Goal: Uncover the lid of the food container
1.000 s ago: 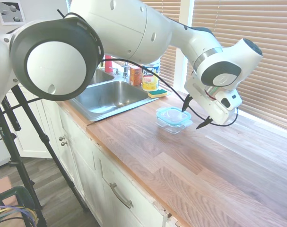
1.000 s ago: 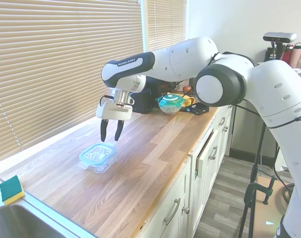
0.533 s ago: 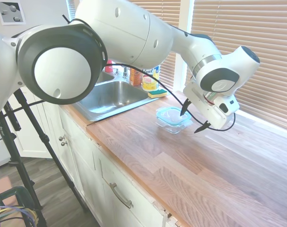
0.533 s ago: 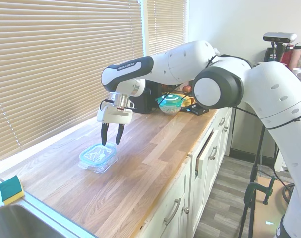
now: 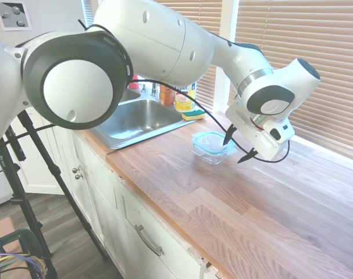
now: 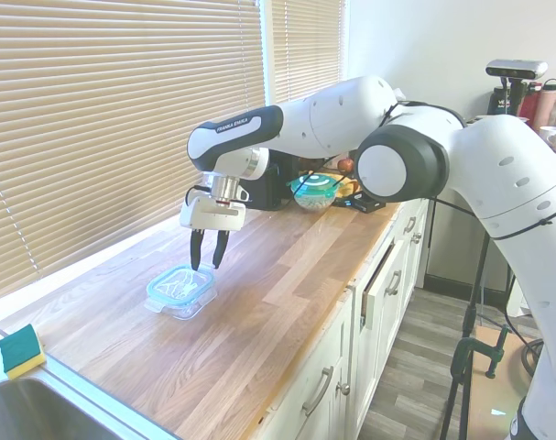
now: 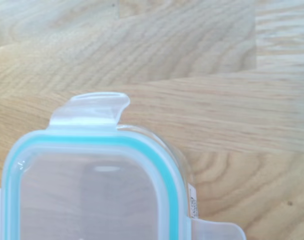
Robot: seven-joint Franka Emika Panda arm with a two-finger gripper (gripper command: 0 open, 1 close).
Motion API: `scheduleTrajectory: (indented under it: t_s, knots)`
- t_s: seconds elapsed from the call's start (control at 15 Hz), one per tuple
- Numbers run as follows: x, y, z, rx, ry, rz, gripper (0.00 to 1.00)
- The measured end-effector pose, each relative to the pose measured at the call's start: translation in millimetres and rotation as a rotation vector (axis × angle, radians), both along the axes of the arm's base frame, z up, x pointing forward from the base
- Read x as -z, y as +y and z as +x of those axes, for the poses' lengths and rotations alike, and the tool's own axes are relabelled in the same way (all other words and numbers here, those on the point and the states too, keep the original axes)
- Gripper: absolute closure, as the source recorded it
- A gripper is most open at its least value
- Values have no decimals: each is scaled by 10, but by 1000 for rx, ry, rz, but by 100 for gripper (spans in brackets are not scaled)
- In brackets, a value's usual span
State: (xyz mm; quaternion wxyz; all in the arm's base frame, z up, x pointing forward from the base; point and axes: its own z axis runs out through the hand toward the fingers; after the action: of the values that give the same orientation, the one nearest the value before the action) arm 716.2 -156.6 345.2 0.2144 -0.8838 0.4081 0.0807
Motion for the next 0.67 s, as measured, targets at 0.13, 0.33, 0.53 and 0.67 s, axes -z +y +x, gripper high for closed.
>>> scheduleTrajectory:
  t_s: [0.13, 0.33, 0.53, 0.67]
  knots:
    - [11, 18, 4, -2, 1, 1, 100]
    - [-11, 52, 20, -6, -5, 3, 100]
    - [-46, 69, 32, -7, -12, 1, 100]
    - [-79, 85, 36, -9, -18, -1, 100]
